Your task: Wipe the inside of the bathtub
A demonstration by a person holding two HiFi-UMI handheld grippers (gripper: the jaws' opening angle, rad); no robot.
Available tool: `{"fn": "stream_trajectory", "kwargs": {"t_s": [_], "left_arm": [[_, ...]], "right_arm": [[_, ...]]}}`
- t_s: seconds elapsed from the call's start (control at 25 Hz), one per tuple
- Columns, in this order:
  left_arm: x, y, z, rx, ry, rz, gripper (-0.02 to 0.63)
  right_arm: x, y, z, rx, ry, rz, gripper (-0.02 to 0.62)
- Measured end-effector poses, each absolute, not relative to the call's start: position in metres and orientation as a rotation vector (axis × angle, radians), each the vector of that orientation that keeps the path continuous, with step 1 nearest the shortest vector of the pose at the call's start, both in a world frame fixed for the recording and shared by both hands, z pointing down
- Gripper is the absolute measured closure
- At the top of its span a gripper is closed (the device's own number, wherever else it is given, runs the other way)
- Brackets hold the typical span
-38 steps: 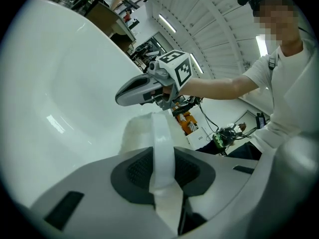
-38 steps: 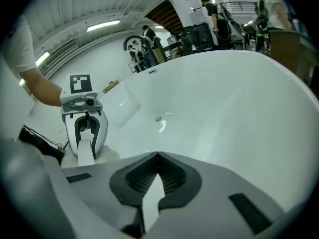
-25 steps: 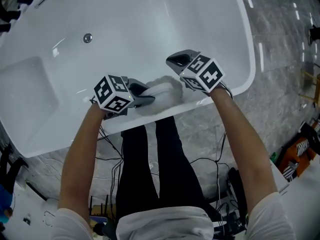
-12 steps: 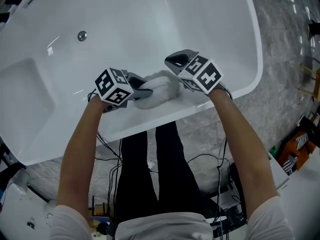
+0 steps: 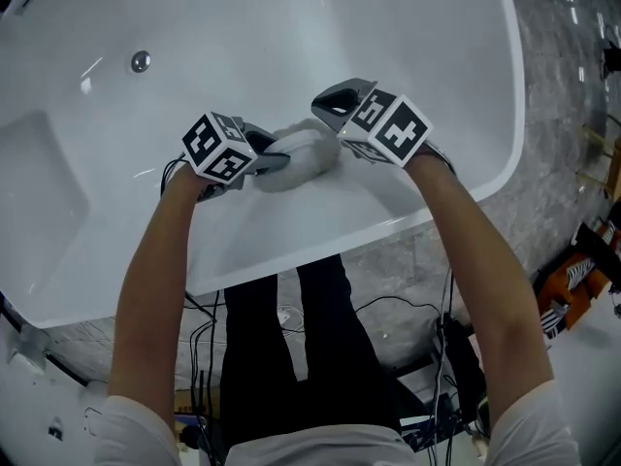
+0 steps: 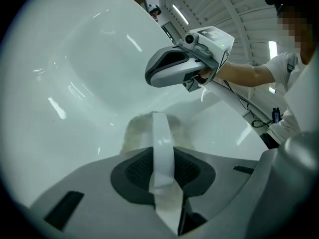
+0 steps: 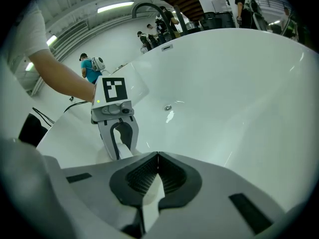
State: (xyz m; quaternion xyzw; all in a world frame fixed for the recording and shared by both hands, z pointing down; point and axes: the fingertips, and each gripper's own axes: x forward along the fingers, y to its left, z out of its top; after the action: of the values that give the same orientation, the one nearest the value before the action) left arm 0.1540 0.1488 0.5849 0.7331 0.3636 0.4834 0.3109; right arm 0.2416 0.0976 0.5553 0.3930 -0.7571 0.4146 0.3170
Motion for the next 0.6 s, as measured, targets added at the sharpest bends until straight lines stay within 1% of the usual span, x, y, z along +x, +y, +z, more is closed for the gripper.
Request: {"fn": "stream_trajectory", "kwargs": {"t_s": [0.16,0.36,0.6], "left_arm": [[0.157,0.147,0.615,1.939,0.937,1.273,0.506],[0.163,0.141,0.663,1.927,0.899,1.306,0.506],[0.170,0.134,0.699,1.945,0.889,1.326,0.506]], "right_arm": [[0.238,0.091,0.568,1.016,-2.028,1.116,0.576],[0.231,0.093,0.603,0.905,-2.028,1.081,0.575],[0.226,0.097,0.636,0.796,-2.001,1.036,0.575]]}}
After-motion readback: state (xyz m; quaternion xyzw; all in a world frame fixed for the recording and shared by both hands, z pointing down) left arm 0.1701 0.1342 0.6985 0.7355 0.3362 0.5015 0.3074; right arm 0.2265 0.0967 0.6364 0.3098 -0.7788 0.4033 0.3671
